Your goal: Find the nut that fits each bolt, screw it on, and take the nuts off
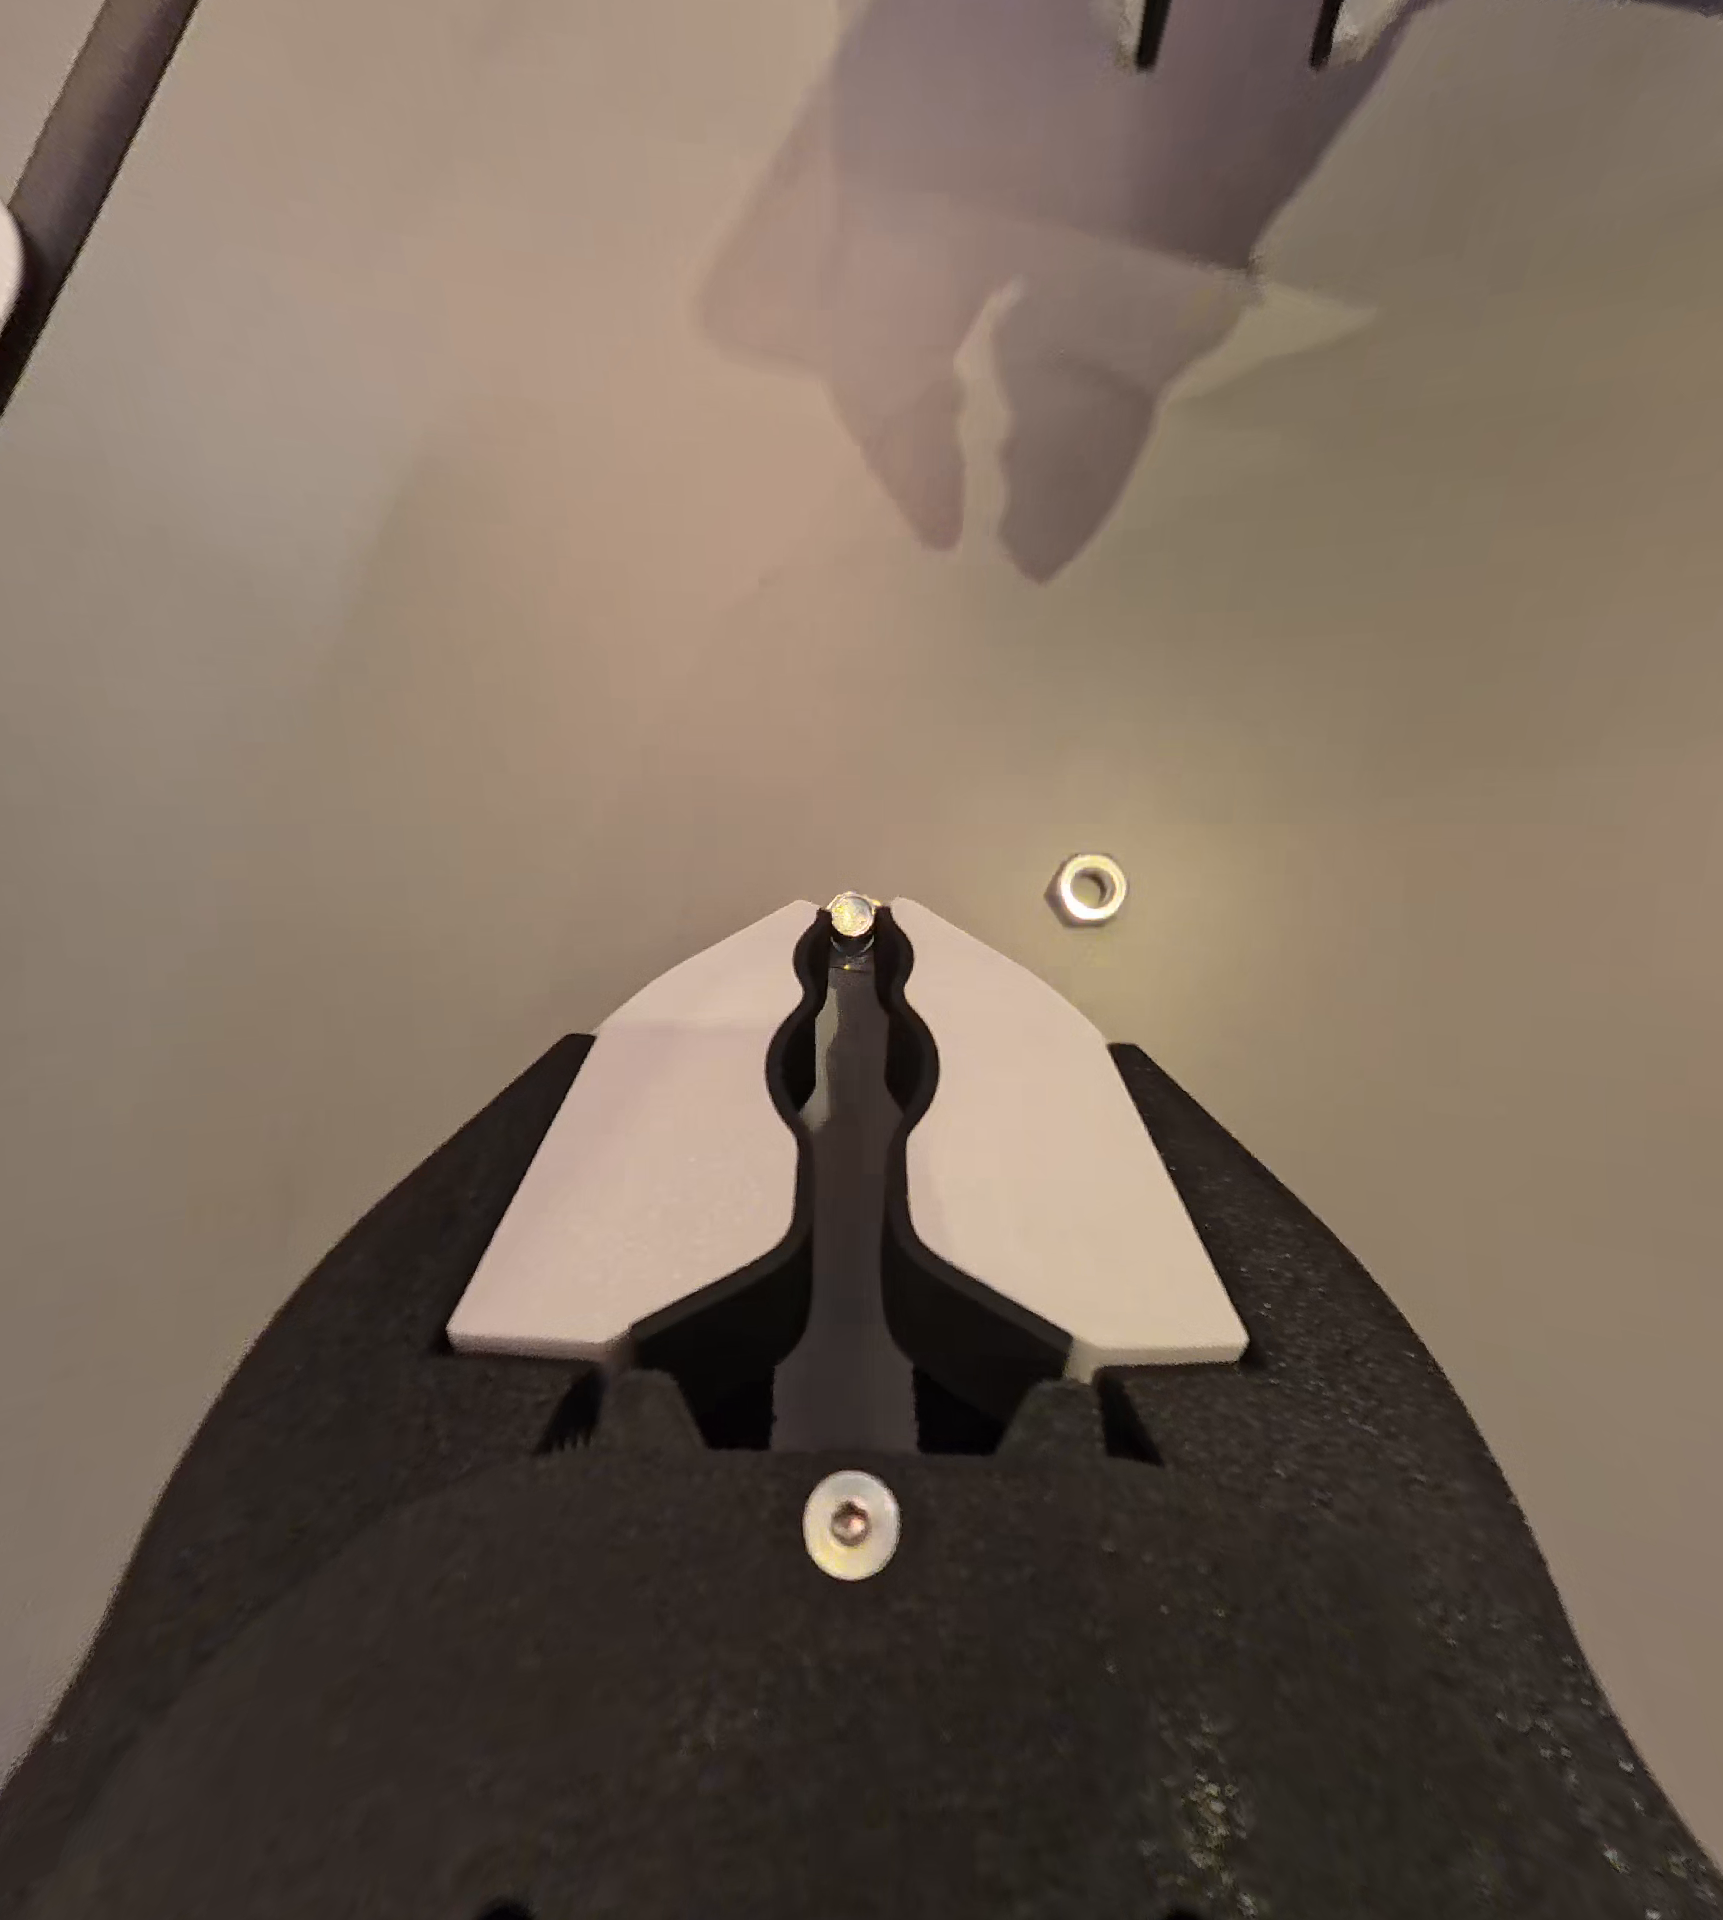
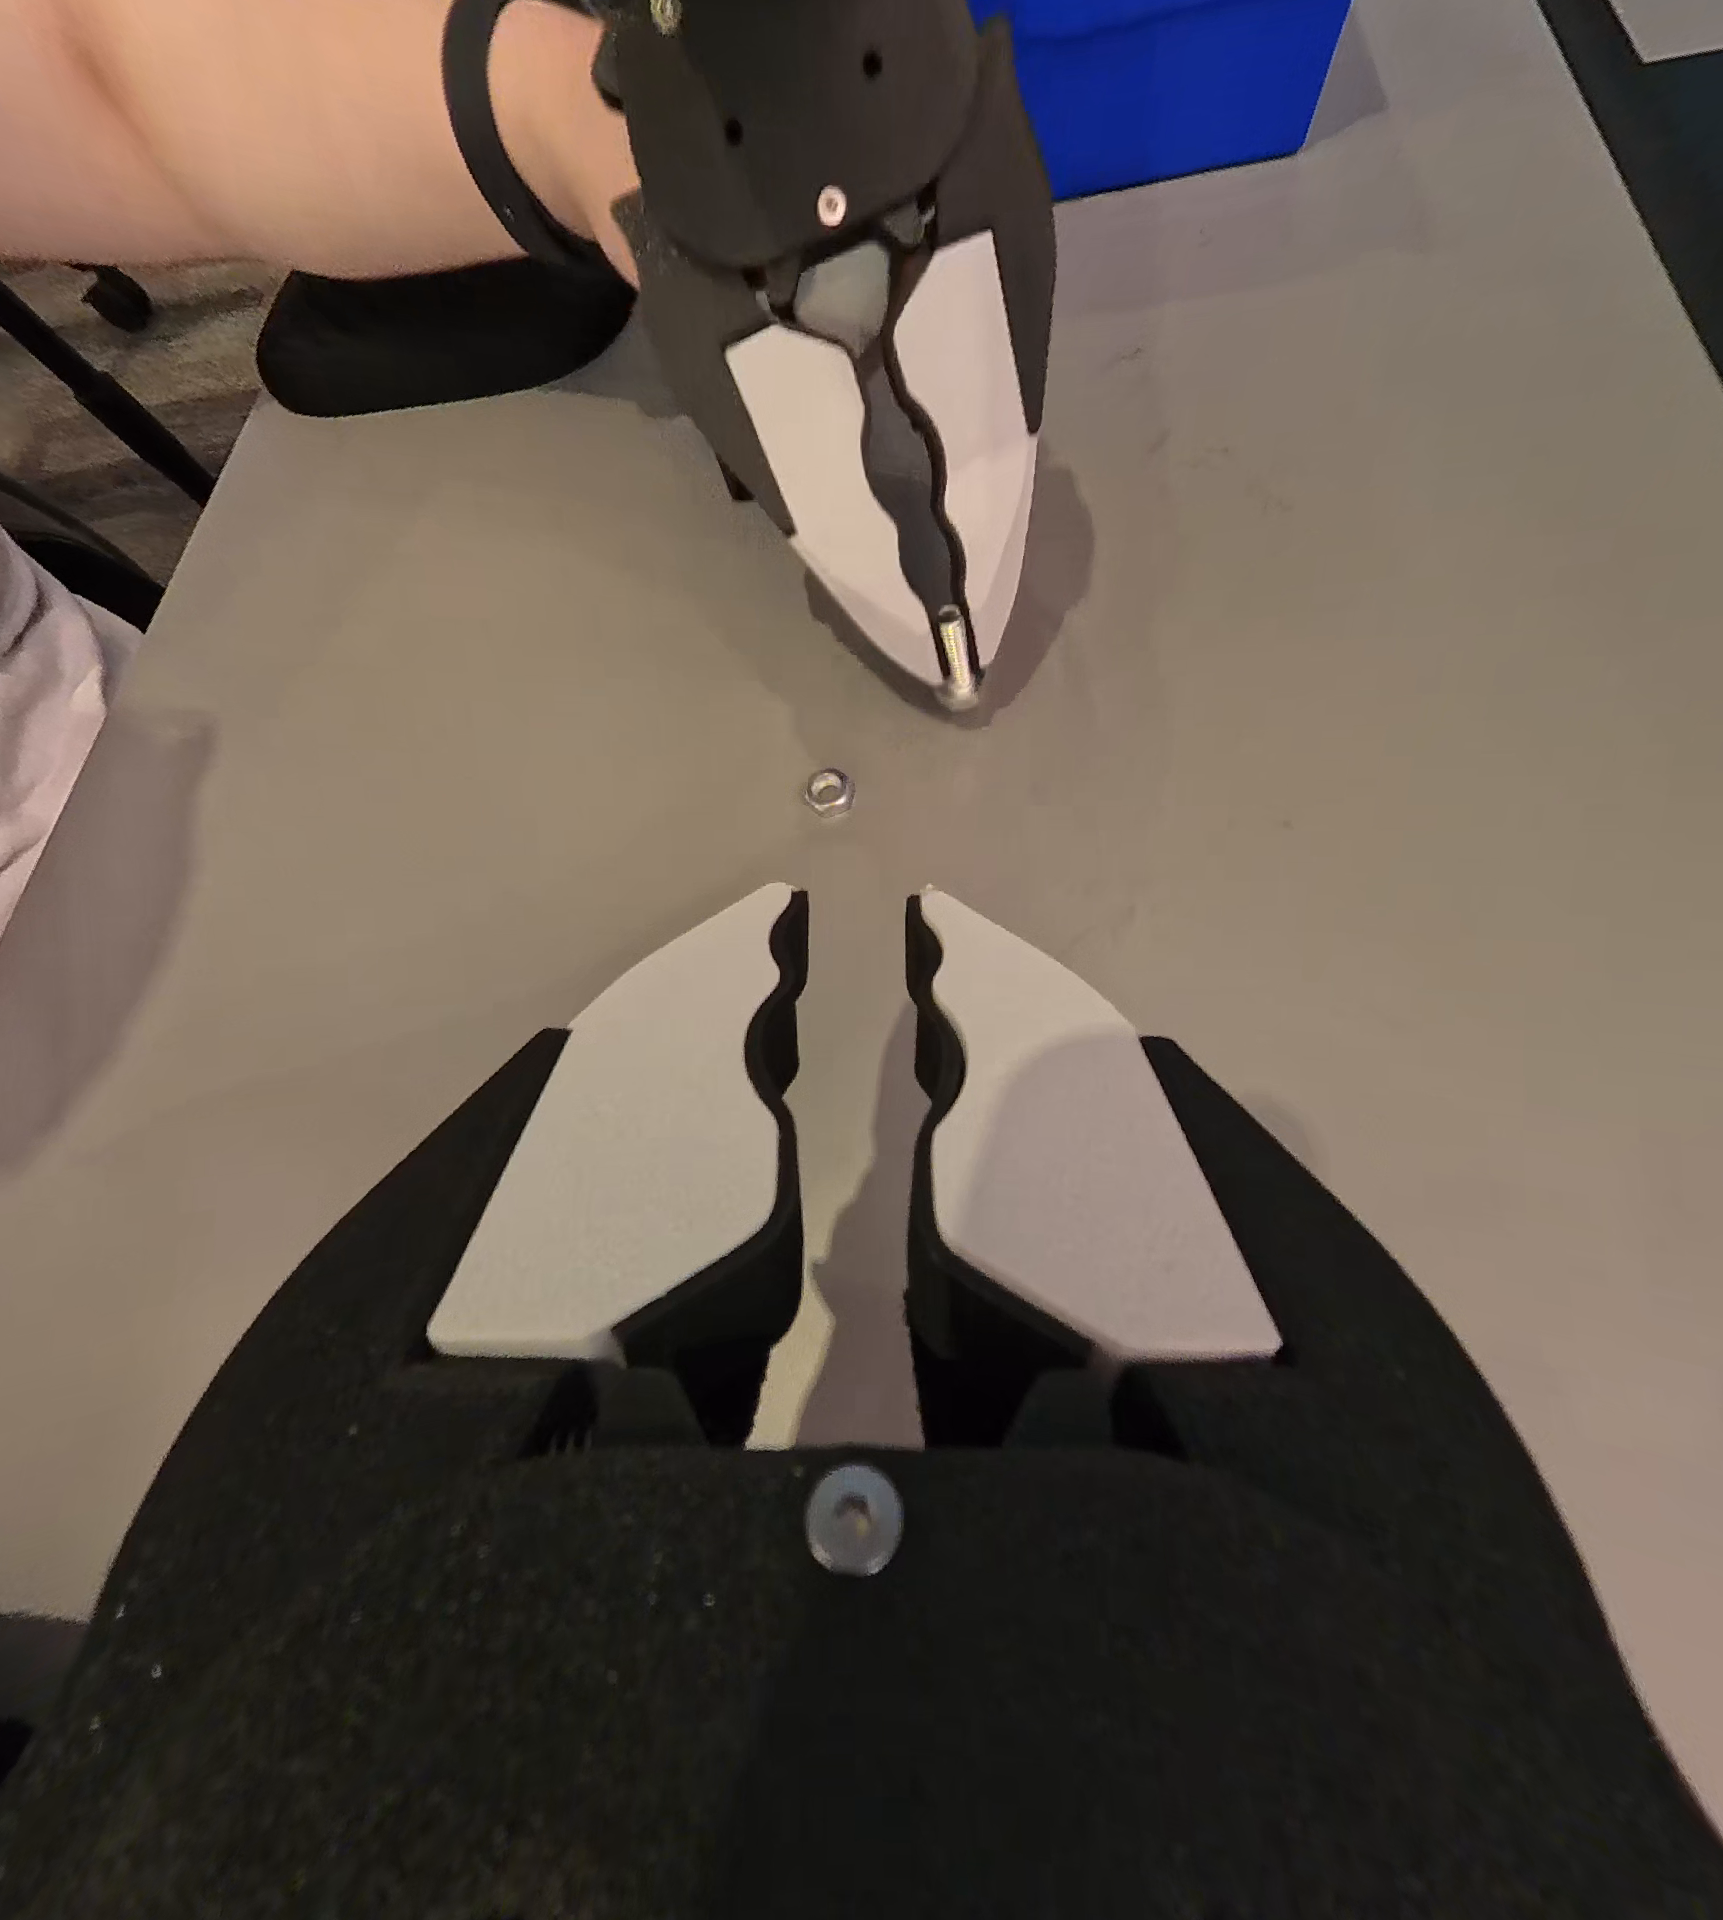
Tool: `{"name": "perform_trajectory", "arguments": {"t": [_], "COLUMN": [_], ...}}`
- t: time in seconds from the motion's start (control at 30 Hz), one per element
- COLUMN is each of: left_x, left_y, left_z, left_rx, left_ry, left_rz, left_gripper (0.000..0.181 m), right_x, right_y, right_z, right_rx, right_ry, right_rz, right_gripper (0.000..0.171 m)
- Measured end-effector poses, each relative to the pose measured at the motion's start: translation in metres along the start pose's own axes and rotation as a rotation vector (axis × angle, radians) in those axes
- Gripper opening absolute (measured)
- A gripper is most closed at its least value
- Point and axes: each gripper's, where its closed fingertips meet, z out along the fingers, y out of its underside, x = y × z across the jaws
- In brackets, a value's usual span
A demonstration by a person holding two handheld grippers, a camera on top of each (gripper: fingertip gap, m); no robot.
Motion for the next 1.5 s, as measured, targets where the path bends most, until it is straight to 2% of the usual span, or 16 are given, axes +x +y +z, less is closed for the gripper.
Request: {"name": "perform_trajectory", "arguments": {"t": [0.13,0.3,0.43,0.57,0.83,0.97,1.07,1.37,1.5], "left_x": [0.003,0.031,0.046,0.048,0.046,0.02,0.009,0.019,0.018], "left_y": [-0.007,-0.048,-0.069,-0.072,-0.065,-0.036,-0.013,0.007,0.012], "left_z": [-0.019,-0.045,-0.059,-0.061,-0.054,-0.035,-0.019,0.004,0.008], "left_rx": [0.044,0.154,0.198,0.199,0.15,0.013,-0.055,-0.05,-0.066], "left_ry": [0.014,0.104,0.129,0.12,0.108,0.043,0.062,0.141,0.124], "left_rz": [-0.014,0.014,0.052,0.074,0.085,0.095,0.059,0.104,0.108], "left_gripper": [0.007,0.007,0.007,0.007,0.007,0.007,0.007,0.007,0.007], "right_x": [-0.005,-0.017,-0.025,-0.029,-0.029,-0.024,-0.02,-0.014,-0.011], "right_y": [-0.008,-0.036,-0.053,-0.056,-0.055,-0.041,-0.035,-0.016,-0.008], "right_z": [0.02,0.045,0.047,0.041,0.036,0.04,0.041,0.05,0.061], "right_rx": [0.005,0.09,0.156,0.176,0.189,0.127,0.108,0.029,0.003], "right_ry": [-0.016,-0.023,-0.016,-0.037,-0.053,-0.047,-0.042,-0.048,-0.049], "right_rz": [-0.032,-0.109,-0.159,-0.151,-0.145,-0.123,-0.108,-0.079,-0.062], "right_gripper": [0.021,0.03,0.03,0.027,0.022,0.022,0.022,0.022,0.022]}}
